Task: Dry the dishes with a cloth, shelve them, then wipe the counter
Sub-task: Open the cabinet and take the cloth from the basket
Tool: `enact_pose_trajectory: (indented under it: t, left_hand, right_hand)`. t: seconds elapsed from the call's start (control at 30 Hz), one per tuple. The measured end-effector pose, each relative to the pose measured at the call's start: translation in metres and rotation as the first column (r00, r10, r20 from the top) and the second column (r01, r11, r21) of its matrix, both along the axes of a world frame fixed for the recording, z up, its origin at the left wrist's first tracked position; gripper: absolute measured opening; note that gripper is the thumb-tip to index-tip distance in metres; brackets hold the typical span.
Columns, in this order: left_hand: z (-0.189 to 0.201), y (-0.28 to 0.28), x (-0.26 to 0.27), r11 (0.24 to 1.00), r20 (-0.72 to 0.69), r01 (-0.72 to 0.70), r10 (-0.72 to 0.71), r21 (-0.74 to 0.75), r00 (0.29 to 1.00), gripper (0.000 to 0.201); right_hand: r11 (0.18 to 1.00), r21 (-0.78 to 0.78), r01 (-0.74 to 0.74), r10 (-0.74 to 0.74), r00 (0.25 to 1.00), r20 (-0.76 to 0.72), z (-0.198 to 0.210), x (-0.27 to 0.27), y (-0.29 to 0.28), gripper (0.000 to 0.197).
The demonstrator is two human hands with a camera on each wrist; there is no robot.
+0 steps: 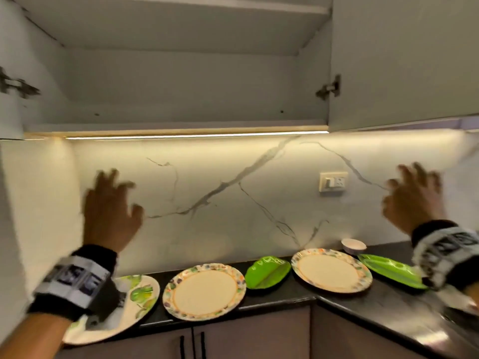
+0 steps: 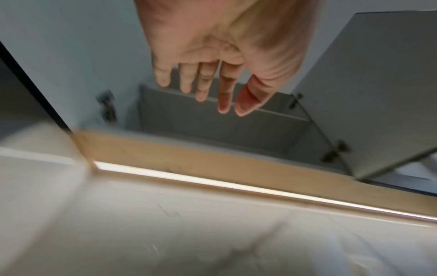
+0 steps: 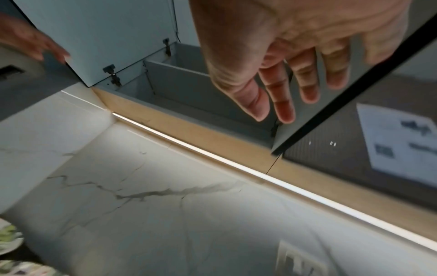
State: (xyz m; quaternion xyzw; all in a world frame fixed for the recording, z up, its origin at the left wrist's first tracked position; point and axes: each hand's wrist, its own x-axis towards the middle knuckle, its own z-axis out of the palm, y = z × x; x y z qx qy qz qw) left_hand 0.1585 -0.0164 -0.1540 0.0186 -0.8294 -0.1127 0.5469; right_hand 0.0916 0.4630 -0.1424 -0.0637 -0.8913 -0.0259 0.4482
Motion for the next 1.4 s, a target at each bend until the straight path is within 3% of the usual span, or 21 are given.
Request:
enact_pose_trajectory:
  t: [0.07,0.2,0.3,0.5,0.57,0.63,0.7,0.77,0.9,0.97,1.03,1.23,1.4]
  left_hand:
    - [-0.05,0.046,-0.034,0.987,0.241,0.14,-0.118,-0.076,0.963,0.042]
    - [-0.139,0.138,-0.079,0.867,0.563,0.494,-0.38,-0.06,0.734,0.041]
    - [-0.198,0.209,-0.09,0.716,0.658,0.687,-0.459,-0.123,0.597,0.034]
    - [-0.254,0.34,-0.089,0.473,0.828,0.879,-0.471,-0.055,0.305,0.022]
    - [-0.259,0.388,-0.084,0.44,0.825,0.897,-0.492,-0.039,0.277,0.029]
    - [-0.257,0.431,-0.081,0.443,0.854,0.895,-0.485,0.052,0.19,0.032]
    - [-0.261,0.481,-0.08,0.413,0.839,0.91,-0.505,0.029,0.202,0.031]
    - [-0.265,0.531,-0.083,0.411,0.844,0.908,-0.512,0.077,0.161,0.034]
    - [-0.268,0.626,-0.085,0.423,0.819,0.898,-0.554,0.119,0.153,0.05]
    - [-0.26,0.658,-0.089,0.463,0.807,0.873,-0.568,0.153,0.161,0.042]
    - [-0.253,0.692,-0.102,0.457,0.778,0.876,-0.603,0.155,0.176,0.033]
    - [-0.226,0.77,-0.186,0.517,0.752,0.848,-0.604,0.117,0.264,0.031]
    - [-0.211,0.834,-0.279,0.594,0.773,0.777,-0.587,0.208,0.242,0.042]
  right_hand:
    - [0.999,0.035,-0.017,0.007,0.964,0.264,-0.045,-0.007,-0.019,0.029]
    - [0.997,0.074,0.017,-0.052,0.865,0.5,-0.113,0.003,-0.024,0.032]
    - [0.998,0.045,0.044,-0.062,0.732,0.679,-0.167,0.02,-0.008,0.032]
    - [0.965,-0.03,0.262,-0.126,0.558,0.82,-0.231,0.066,0.083,0.033]
    - [0.943,-0.062,0.327,-0.133,0.54,0.831,-0.242,0.079,0.124,0.031]
    - [0.925,-0.097,0.368,-0.128,0.54,0.832,-0.249,0.086,0.162,0.029]
    - [0.91,-0.119,0.396,-0.13,0.546,0.827,-0.255,0.091,0.204,0.027]
    - [0.908,-0.136,0.396,-0.127,0.569,0.812,-0.263,0.093,0.247,0.027]
    - [0.914,-0.163,0.372,-0.1,0.593,0.799,-0.276,0.088,0.325,0.028]
    - [0.922,-0.161,0.353,-0.084,0.586,0.806,-0.277,0.08,0.352,0.028]
    - [0.93,-0.16,0.33,-0.067,0.581,0.811,-0.274,0.064,0.38,0.027]
    - [0.967,-0.114,0.229,-0.039,0.574,0.818,-0.246,-0.019,0.453,0.027]
    - [0.98,-0.112,0.165,-0.015,0.62,0.784,-0.218,-0.118,0.515,0.028]
